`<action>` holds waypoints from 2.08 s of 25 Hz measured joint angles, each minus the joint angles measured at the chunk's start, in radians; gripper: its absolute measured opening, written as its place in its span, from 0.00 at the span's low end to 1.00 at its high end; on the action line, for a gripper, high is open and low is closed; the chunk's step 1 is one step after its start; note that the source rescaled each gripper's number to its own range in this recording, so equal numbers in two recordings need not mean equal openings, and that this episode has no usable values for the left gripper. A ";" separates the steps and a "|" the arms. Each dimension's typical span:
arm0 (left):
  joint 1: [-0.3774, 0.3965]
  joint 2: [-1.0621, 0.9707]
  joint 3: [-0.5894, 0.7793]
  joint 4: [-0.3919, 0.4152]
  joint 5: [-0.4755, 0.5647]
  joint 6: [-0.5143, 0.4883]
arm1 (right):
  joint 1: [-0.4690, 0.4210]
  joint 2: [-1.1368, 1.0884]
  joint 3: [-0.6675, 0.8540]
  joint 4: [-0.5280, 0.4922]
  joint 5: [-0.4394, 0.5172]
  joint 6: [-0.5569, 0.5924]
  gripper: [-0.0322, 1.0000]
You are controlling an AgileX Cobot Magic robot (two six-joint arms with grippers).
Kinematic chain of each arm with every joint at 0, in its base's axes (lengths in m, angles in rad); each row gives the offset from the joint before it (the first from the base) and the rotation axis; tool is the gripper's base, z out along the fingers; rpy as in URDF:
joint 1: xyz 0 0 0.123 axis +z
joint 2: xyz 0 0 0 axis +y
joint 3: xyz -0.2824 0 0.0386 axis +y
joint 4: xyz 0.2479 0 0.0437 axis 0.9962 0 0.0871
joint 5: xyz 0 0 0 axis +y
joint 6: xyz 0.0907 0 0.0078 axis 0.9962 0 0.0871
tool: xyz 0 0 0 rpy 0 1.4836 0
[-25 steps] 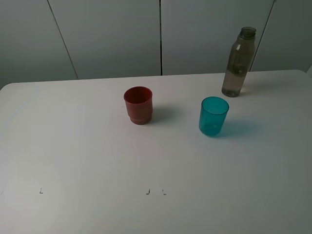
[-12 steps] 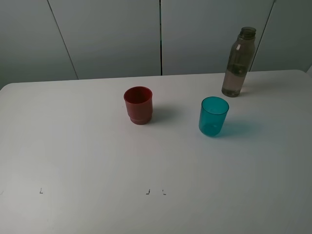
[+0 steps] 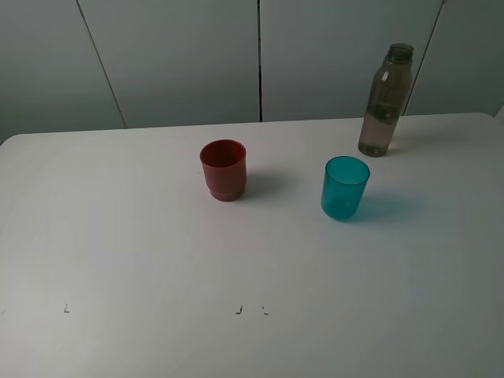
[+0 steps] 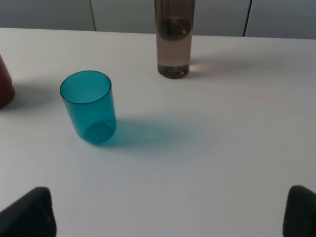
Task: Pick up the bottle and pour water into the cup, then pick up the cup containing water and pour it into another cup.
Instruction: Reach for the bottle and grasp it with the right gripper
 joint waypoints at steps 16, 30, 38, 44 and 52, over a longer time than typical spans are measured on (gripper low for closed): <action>0.000 0.000 0.000 0.000 0.000 0.007 | 0.000 0.000 0.000 0.000 0.000 0.000 1.00; 0.000 0.000 0.000 0.000 0.000 0.007 | 0.000 0.000 0.000 0.000 0.000 0.000 1.00; 0.000 0.000 0.000 0.000 0.000 0.007 | 0.000 0.000 0.000 0.000 0.000 0.000 1.00; 0.000 0.000 0.000 0.000 0.000 0.007 | 0.000 0.000 0.000 0.000 0.000 0.000 1.00; 0.000 0.000 0.000 0.000 0.000 0.007 | 0.000 0.000 0.000 0.000 0.000 0.000 1.00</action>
